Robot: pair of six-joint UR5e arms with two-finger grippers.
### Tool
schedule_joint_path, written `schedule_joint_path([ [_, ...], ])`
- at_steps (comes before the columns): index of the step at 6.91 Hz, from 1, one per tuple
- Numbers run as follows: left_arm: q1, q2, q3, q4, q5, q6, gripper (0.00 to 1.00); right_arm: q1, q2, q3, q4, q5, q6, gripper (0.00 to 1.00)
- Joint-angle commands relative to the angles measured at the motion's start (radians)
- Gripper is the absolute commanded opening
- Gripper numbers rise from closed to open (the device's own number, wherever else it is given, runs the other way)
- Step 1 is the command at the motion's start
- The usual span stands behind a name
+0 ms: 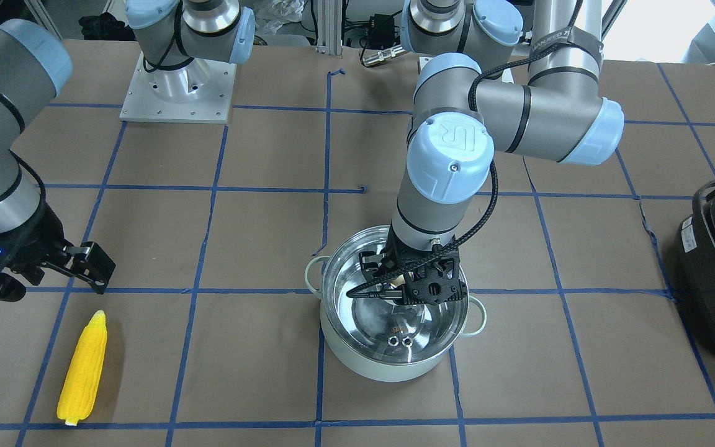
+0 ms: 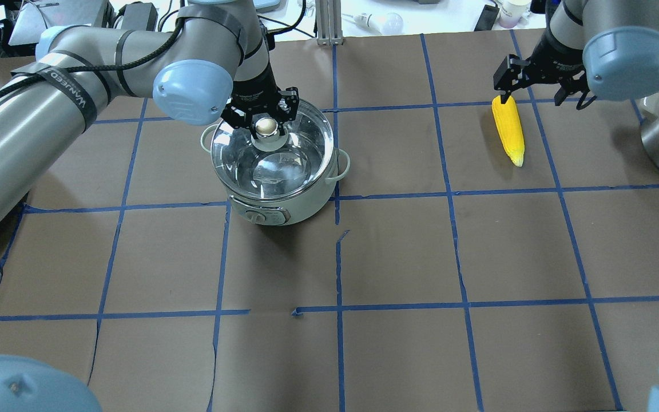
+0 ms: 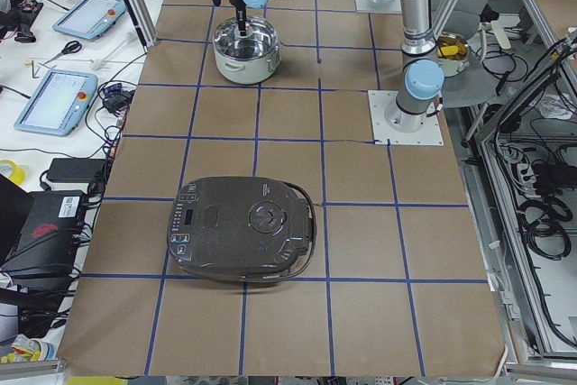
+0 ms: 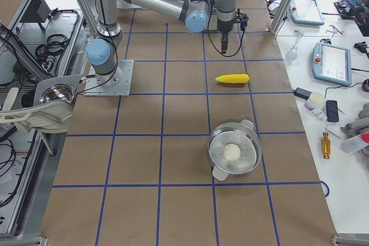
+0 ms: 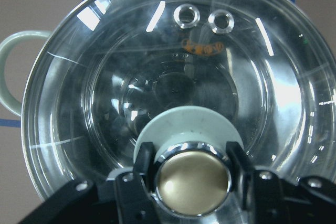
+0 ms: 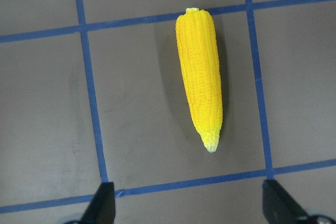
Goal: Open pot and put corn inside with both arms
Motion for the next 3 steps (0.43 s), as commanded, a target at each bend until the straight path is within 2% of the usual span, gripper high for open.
schedule_joint_path([
  [1, 0.03, 0.047, 0.033, -0.056, -0.015, 0.0, 0.11, -0.021, 0.096, -0.007, -0.104, -0.003, -0.063, 1.0],
  [2, 0.098, 0.07, 0.053, -0.099, -0.022, 0.058, 0.09, -0.023, 0.151, -0.003, -0.191, -0.004, -0.107, 1.0],
  [3, 0.198, 0.1, 0.055, -0.179, -0.07, 0.163, 0.06, -0.038, 0.209, -0.004, -0.265, -0.003, -0.112, 1.0],
])
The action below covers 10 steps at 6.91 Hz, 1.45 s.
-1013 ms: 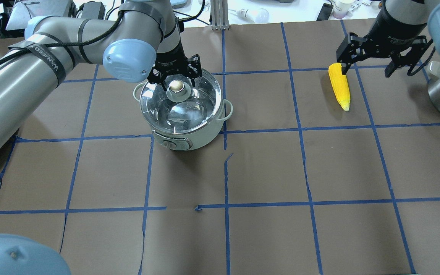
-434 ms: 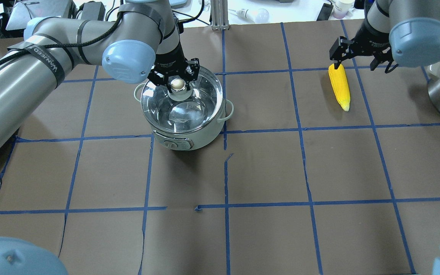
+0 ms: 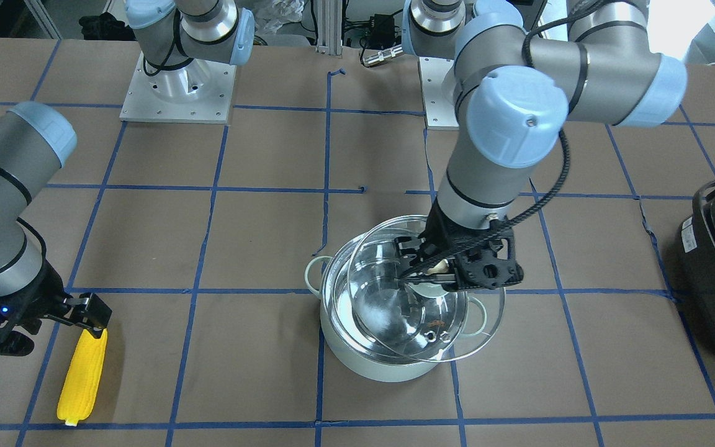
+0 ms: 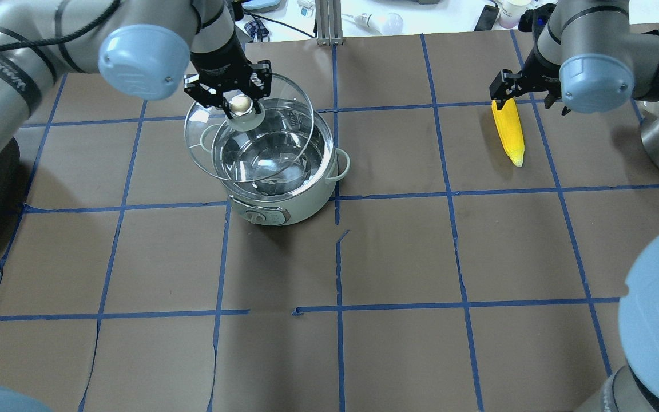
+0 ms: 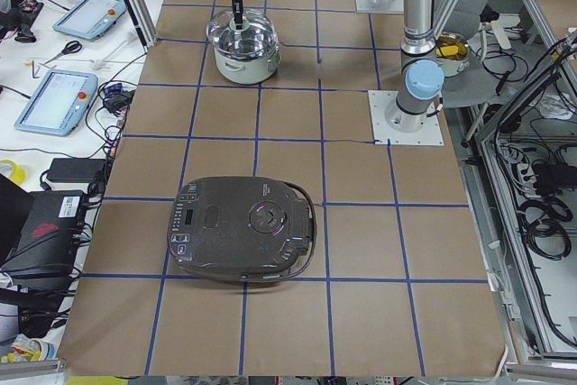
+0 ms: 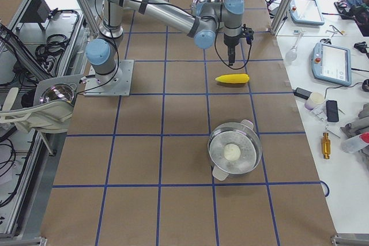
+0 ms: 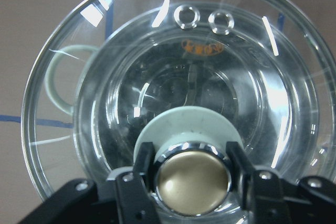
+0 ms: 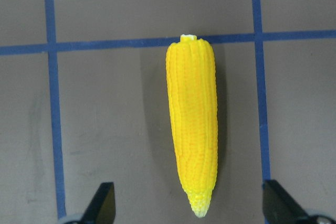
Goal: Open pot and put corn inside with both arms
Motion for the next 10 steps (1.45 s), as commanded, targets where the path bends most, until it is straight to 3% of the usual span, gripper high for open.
schedule_joint_path([
  [1, 0.222, 0.045, -0.014, -0.127, -0.029, 0.219, 0.01, -0.029, 0.097, -0.005, -0.105, 0.0, -0.048, 1.0],
  [3, 0.463, 0.022, -0.068, -0.116, -0.023, 0.433, 0.0, -0.037, 0.135, -0.006, -0.131, 0.005, -0.085, 0.96],
  [5, 0.521, -0.042, -0.154, 0.045, 0.008, 0.542, 0.0, -0.037, 0.192, -0.02, -0.164, 0.042, -0.085, 0.93],
  [6, 0.521, -0.066, -0.244, 0.209, 0.052, 0.57, 0.0, -0.037, 0.198, -0.02, -0.166, 0.078, -0.082, 0.93],
  [7, 0.515, -0.064, -0.315, 0.27, 0.058, 0.569, 0.0, -0.037, 0.213, -0.022, -0.166, 0.08, -0.082, 0.92],
  [8, 0.489, -0.054, -0.334, 0.27, 0.055, 0.567, 0.0, -0.037, 0.221, -0.023, -0.168, 0.068, -0.085, 0.63],
  [9, 0.448, -0.046, -0.343, 0.27, 0.061, 0.573, 0.0, -0.037, 0.217, -0.023, -0.168, 0.063, -0.089, 0.18],
  [10, 0.443, -0.052, -0.341, 0.285, 0.065, 0.578, 0.0, -0.037, 0.212, -0.025, -0.165, 0.06, -0.086, 0.0],
])
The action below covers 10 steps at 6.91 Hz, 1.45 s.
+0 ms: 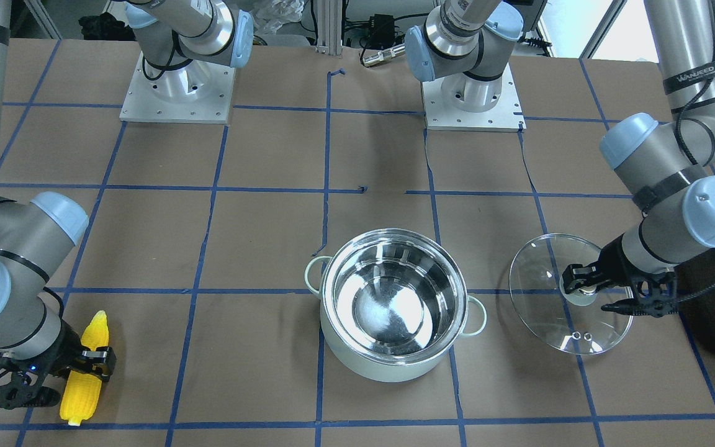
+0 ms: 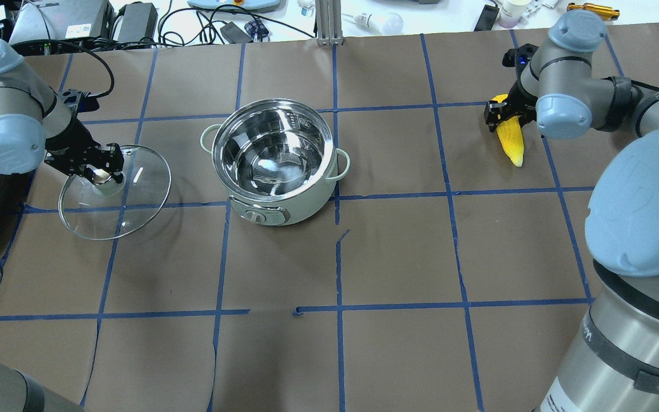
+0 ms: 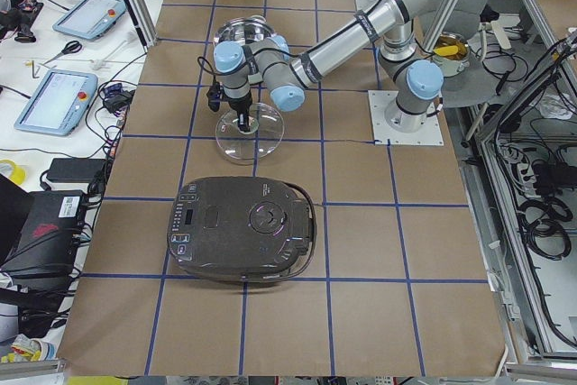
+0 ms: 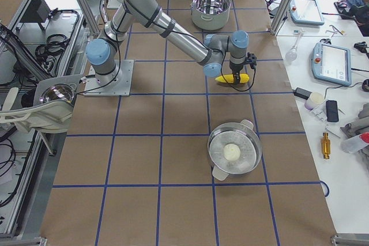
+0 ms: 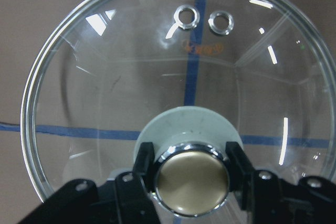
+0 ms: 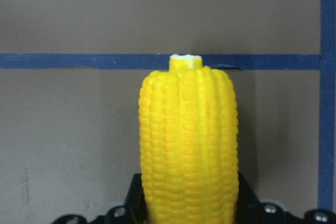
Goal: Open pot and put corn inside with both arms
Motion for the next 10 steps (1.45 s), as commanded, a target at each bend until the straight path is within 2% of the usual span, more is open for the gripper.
schedule_joint_path([
  [1, -0.015, -0.012, -0.008, 0.054, 0.006, 0.031, 0.0, 0.0, -0.023, -0.01, 0.002, -0.003, 0.014, 0.0],
  [2, -0.006, -0.014, -0.007, 0.062, 0.006, 0.032, 0.0, 0.005, -0.058, -0.058, 0.043, 0.001, 0.034, 0.0],
  [3, 0.017, -0.015, -0.004, 0.063, 0.005, 0.032, 0.0, 0.024, -0.093, -0.113, 0.167, 0.015, 0.148, 0.0],
  [4, 0.031, -0.017, -0.008, 0.063, 0.0, 0.027, 0.0, 0.111, -0.123, -0.171, 0.257, 0.003, 0.212, 0.0],
  [5, 0.033, -0.023, -0.01, 0.063, -0.003, 0.021, 0.0, 0.235, -0.137, -0.229, 0.322, -0.03, 0.376, 0.0],
  [7, 0.034, -0.033, -0.011, 0.063, -0.003, 0.019, 0.0, 0.473, -0.134, -0.349, 0.448, -0.061, 0.529, 0.0],
  [8, 0.036, -0.035, -0.011, 0.065, -0.001, 0.021, 0.0, 0.562, -0.114, -0.394, 0.45, -0.069, 0.618, 0.0],
  [10, 0.039, -0.04, -0.013, 0.063, 0.005, 0.016, 0.0, 0.641, -0.065, -0.431, 0.441, -0.055, 0.681, 0.0],
])
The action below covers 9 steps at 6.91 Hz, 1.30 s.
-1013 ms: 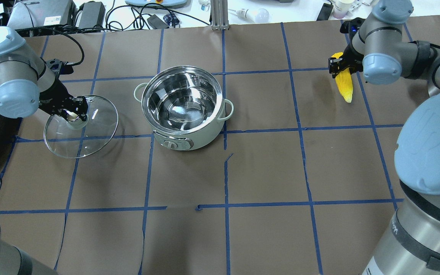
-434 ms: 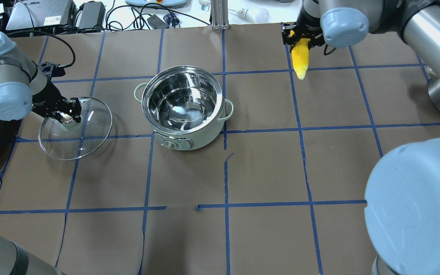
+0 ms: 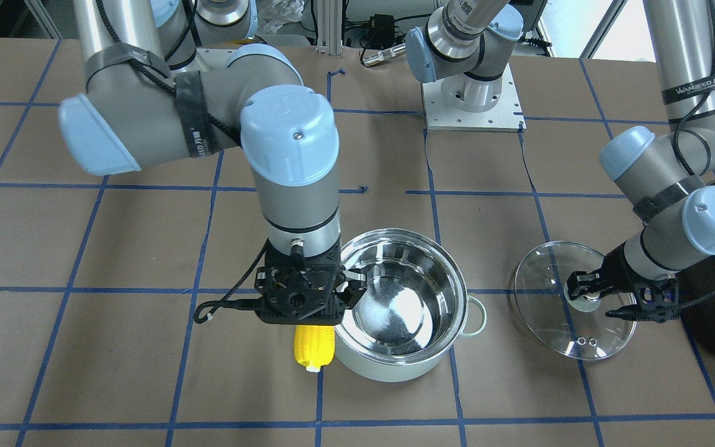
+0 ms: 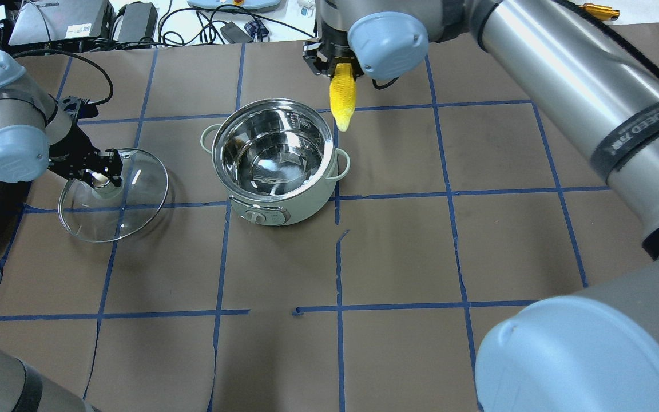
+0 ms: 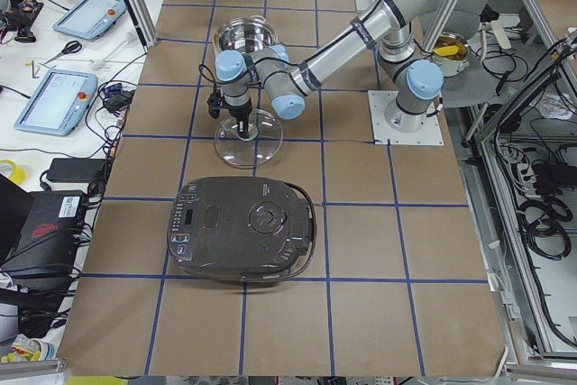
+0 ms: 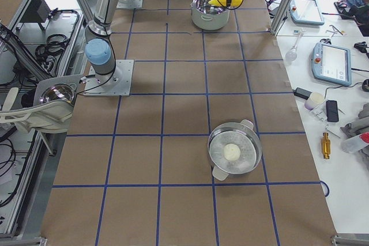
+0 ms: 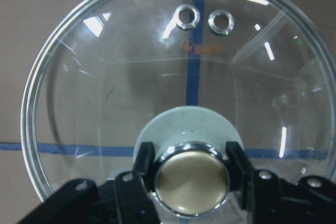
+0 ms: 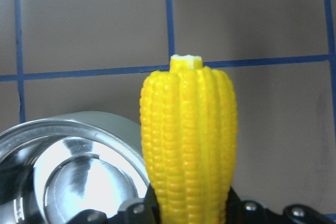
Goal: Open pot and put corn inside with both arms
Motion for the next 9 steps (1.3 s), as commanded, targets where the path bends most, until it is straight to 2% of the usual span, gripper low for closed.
schedule_joint_path([
  [1, 0.001, -0.003, -0.002, -0.001, 0.008, -0.004, 0.35, 0.089, 0.072, -0.022, -0.022, 0.005, 0.044, 0.0],
  [2, 0.001, -0.003, -0.002, -0.001, 0.008, -0.006, 0.67, 0.11, 0.097, -0.02, -0.05, 0.008, 0.053, 0.0],
  [3, 0.001, -0.005, -0.002, -0.001, 0.01, -0.006, 0.76, 0.121, 0.113, -0.017, -0.068, 0.016, 0.052, 0.14],
  [4, 0.001, -0.003, -0.001, -0.003, 0.01, -0.007, 0.79, 0.127, 0.119, -0.014, -0.072, 0.02, 0.055, 0.55],
  [5, 0.001, 0.004, 0.002, -0.013, 0.008, -0.035, 0.89, 0.129, 0.113, 0.007, -0.072, 0.017, 0.081, 1.0],
  [6, -0.011, 0.033, 0.015, -0.022, 0.008, -0.09, 0.99, 0.129, 0.104, 0.018, -0.073, 0.017, 0.095, 1.0],
  [8, -0.034, 0.128, 0.029, -0.166, -0.001, -0.153, 1.0, 0.124, 0.065, 0.019, -0.069, 0.003, 0.034, 1.0],
  [9, -0.058, 0.192, 0.038, -0.231, 0.0, -0.182, 1.0, 0.086, 0.021, 0.024, -0.056, 0.005, 0.006, 1.0],
])
